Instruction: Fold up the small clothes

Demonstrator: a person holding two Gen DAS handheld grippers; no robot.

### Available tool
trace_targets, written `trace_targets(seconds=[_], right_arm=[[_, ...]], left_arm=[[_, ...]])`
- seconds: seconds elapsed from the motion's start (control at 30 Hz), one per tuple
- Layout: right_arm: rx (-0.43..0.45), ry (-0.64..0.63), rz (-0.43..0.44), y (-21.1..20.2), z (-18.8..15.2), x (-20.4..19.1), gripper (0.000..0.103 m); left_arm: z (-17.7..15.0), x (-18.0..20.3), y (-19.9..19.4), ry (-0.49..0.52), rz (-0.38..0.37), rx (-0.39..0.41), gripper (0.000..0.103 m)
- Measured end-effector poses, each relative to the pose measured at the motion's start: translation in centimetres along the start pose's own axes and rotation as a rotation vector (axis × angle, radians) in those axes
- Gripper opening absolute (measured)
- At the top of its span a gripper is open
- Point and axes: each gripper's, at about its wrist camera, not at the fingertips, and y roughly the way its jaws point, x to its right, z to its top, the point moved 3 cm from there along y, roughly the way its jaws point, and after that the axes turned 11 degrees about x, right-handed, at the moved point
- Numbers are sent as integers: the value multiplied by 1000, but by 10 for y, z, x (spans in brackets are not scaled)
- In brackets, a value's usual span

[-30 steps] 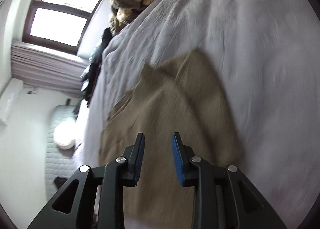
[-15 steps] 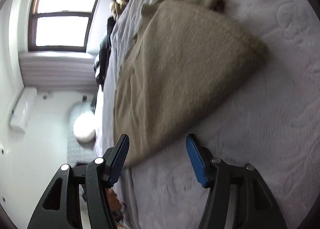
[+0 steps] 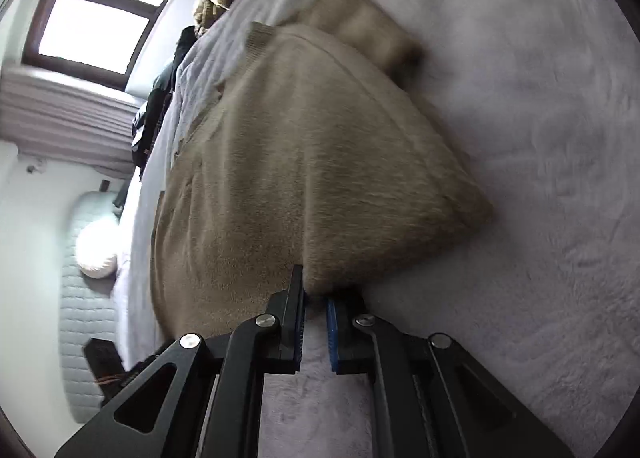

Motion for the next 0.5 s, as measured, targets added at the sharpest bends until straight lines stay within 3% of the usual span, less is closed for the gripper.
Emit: trace_targets(seconds=[0.2, 0.23, 0.37, 0.5], right_arm=[[-16, -108, -43, -33, 0, -2, 10], [-2, -122, -32, -42, 0, -5, 15], [81, -194, -3, -67, 13, -22, 15], [120, -241, -30, -55, 45, -44, 15]], left_arm=[[2, 3, -28, 34, 40, 50, 8], [4, 3, -33, 41, 47, 61, 8], [27, 14, -45, 73, 63, 131, 8], [58, 34, -35, 110, 67, 176, 8]])
